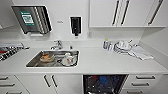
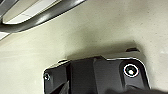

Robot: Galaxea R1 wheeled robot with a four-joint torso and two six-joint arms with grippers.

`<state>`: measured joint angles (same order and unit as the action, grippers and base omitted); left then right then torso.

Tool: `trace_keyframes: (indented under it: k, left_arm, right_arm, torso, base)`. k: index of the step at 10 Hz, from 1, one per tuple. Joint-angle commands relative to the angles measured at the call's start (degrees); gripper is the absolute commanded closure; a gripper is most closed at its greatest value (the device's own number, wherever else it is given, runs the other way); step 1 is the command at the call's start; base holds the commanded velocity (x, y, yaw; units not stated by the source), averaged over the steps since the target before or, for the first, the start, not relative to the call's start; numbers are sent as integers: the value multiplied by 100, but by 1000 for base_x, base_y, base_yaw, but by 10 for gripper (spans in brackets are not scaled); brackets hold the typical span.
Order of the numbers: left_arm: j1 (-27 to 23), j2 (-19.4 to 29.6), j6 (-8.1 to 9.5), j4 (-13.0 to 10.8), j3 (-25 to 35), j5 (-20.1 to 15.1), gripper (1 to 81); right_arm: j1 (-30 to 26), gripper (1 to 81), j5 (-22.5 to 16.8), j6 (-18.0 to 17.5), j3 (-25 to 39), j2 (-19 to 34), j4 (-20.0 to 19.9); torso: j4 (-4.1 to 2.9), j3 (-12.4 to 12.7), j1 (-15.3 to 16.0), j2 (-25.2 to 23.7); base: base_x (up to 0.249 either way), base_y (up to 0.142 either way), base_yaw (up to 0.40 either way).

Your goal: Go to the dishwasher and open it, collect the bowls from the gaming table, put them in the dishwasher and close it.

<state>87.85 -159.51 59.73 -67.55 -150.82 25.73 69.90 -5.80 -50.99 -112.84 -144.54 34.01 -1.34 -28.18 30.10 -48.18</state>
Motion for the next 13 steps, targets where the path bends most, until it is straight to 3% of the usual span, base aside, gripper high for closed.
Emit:
trace_keyframes:
  k: [1, 2, 3, 6, 10, 13]
  left_arm:
    - [-79, 147, -32, -22, -26, -112, 10]
    - [-79, 147, -32, -22, -26, -112, 10]
    - [-79, 165, -32, -30, -18, -112, 10]
    - [-43, 227, -32, -30, -18, -112, 10]
    - [10, 262, -32, -22, -18, -104, 10]
    - [36, 262, -23, -22, -18, -112, 10]
  right_arm:
    - [-507, 10, -263, -7, -132, -86, -88]
    - [-612, 10, -263, -16, -132, -165, -105]
    - [-734, 10, -315, -50, -149, -243, -114]
    - [-1236, 10, -378, -77, -220, -561, -123]
    - [-2044, 10, -755, -95, -265, -824, -289]
    - [-2432, 10, -756, -95, -282, -885, -474]
  torso:
    - [0, 0, 358, -553]
    - [0, 2, 476, -744]
    - [0, 2, 219, -348]
    - [0, 7, 439, -693]
    - [0, 7, 442, -693]
    - [0, 7, 442, -693]
  base:
    - [0, 0, 0]
    - [0, 0, 0]
    - [0, 0, 0]
    - [0, 0, 0]
    - [0, 0, 0]
    - [0, 0, 0]
